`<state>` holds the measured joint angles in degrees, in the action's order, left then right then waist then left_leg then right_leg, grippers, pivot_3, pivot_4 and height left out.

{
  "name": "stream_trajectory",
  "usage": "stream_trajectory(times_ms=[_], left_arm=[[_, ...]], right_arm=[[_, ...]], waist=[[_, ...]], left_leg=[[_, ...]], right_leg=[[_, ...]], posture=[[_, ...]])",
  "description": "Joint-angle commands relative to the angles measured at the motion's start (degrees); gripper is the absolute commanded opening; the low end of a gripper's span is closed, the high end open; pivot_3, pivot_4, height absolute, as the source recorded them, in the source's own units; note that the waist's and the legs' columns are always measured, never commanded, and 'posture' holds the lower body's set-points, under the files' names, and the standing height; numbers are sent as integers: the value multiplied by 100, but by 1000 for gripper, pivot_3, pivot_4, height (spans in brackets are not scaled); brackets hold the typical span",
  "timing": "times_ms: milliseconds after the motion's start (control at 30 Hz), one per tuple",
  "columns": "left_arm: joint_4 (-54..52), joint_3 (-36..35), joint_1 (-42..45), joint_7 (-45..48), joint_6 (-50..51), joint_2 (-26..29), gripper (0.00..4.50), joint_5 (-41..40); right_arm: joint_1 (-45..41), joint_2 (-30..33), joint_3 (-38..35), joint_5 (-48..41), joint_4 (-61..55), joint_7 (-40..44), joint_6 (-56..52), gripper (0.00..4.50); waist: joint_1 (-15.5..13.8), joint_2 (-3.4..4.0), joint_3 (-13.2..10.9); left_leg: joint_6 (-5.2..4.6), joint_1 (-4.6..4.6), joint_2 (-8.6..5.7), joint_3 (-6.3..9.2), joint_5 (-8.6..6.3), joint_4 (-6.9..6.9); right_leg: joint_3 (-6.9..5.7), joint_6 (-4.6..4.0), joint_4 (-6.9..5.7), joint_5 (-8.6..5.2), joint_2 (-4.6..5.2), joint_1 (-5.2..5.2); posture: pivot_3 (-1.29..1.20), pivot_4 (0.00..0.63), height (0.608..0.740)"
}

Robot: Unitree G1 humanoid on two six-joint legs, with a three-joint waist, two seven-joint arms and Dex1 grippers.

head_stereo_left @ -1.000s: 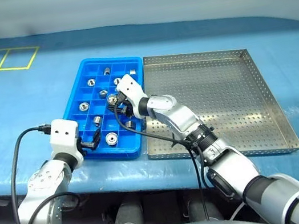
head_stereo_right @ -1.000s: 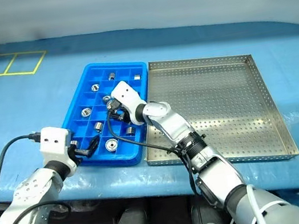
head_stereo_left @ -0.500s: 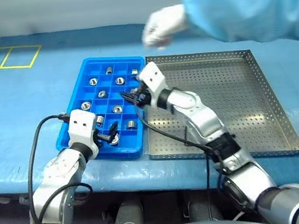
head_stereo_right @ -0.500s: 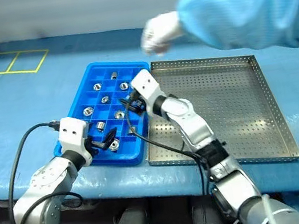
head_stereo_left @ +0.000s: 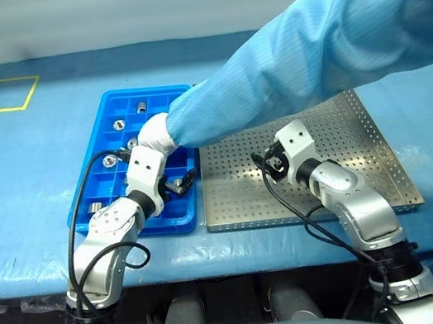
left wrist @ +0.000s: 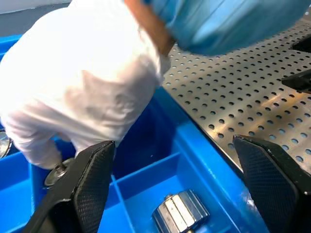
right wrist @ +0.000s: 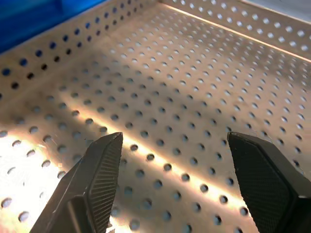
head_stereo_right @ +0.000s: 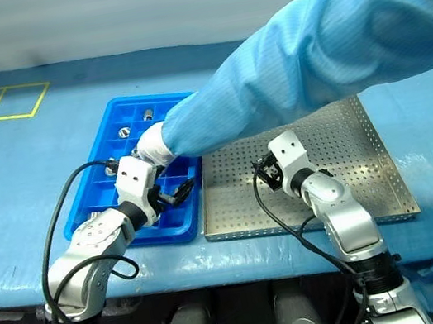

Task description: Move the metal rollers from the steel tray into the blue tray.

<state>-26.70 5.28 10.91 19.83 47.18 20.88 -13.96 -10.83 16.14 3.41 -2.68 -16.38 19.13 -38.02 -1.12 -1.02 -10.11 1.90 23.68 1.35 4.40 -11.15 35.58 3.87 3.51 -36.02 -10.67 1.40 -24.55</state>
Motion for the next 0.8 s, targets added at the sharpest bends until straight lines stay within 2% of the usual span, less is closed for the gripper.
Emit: stream_trajectory(times_ms=[33,800], left_arm=[[-38,69,182,102,-189,28,4235,23],[-85,-52,88,32,-225,78,4235,95]], right_arm=[[15,22,-102,-15,-331,-110,-8,3629],[-34,154,-134,46,-134,-267,-73,3629]], waist=[[19,0,0],[39,0,0]], left_leg=[[0,0,0,0,0,2],[-1,2,-1,0,-1,12]], right_leg=[[0,0,0,0,0,1],[1,5,1,3,1,6]], posture=[[117,150,740],[153,150,740]])
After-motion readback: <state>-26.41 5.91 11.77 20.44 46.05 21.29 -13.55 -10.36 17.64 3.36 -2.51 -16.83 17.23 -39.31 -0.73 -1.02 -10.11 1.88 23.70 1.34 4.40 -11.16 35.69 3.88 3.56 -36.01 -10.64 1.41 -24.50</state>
